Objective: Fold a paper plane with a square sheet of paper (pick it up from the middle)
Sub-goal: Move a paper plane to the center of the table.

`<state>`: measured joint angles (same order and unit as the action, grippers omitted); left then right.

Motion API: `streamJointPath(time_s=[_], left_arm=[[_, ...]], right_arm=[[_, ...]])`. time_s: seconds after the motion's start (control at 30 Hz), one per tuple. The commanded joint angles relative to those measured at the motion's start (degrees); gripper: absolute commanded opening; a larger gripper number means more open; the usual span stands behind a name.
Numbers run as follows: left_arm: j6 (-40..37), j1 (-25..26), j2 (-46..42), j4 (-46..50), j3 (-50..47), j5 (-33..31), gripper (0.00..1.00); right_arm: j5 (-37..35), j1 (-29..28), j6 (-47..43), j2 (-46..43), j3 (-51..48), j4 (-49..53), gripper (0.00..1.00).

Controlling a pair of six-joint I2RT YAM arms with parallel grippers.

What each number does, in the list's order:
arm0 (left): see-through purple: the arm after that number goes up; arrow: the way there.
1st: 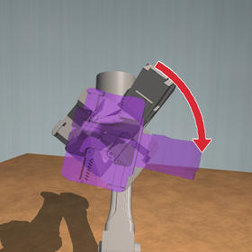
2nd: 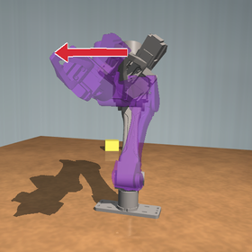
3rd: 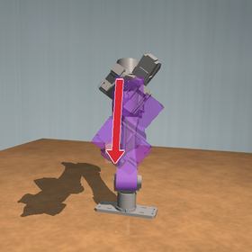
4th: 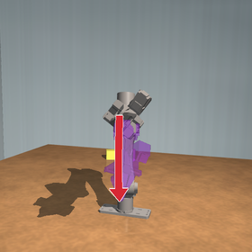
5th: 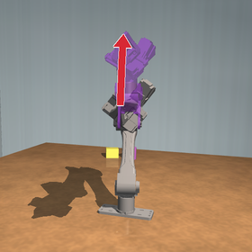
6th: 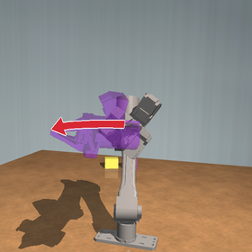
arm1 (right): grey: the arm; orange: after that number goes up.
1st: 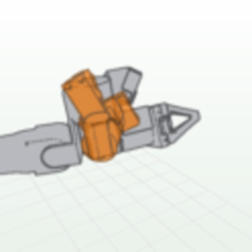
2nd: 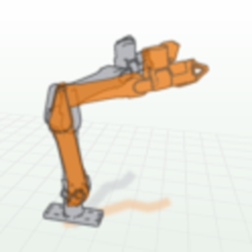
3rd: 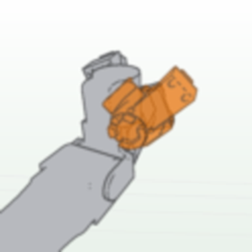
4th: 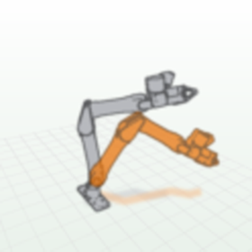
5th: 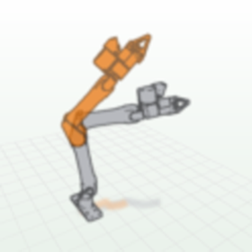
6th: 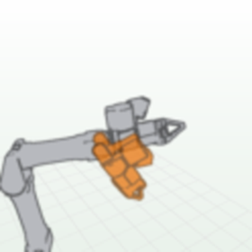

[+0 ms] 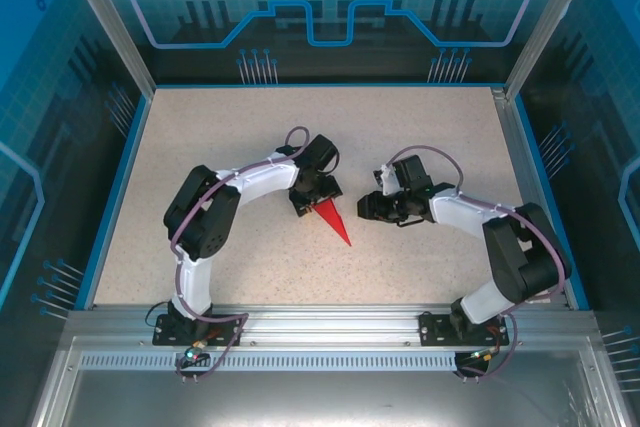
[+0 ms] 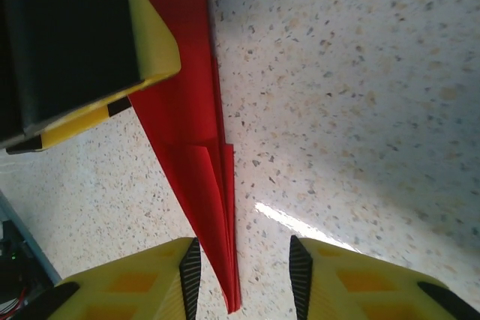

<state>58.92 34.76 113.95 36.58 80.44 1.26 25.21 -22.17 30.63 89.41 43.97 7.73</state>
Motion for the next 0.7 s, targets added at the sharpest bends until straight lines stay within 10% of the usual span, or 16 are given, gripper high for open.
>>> streamJointPath(time_s=[0.0, 0.67], left_arm=[[1.26, -0.46, -1.2, 3.97, 0.14, -0.48, 0.69], [1.96, -0.76, -12.23, -5.65, -16.13, -0.36, 0.49]], right_arm=[[6.16, 0.5, 0.09, 2.98, 2.52, -2.48, 0.38], [8.97, -3.85, -4.16, 14.71, 12.35, 3.23, 0.38]])
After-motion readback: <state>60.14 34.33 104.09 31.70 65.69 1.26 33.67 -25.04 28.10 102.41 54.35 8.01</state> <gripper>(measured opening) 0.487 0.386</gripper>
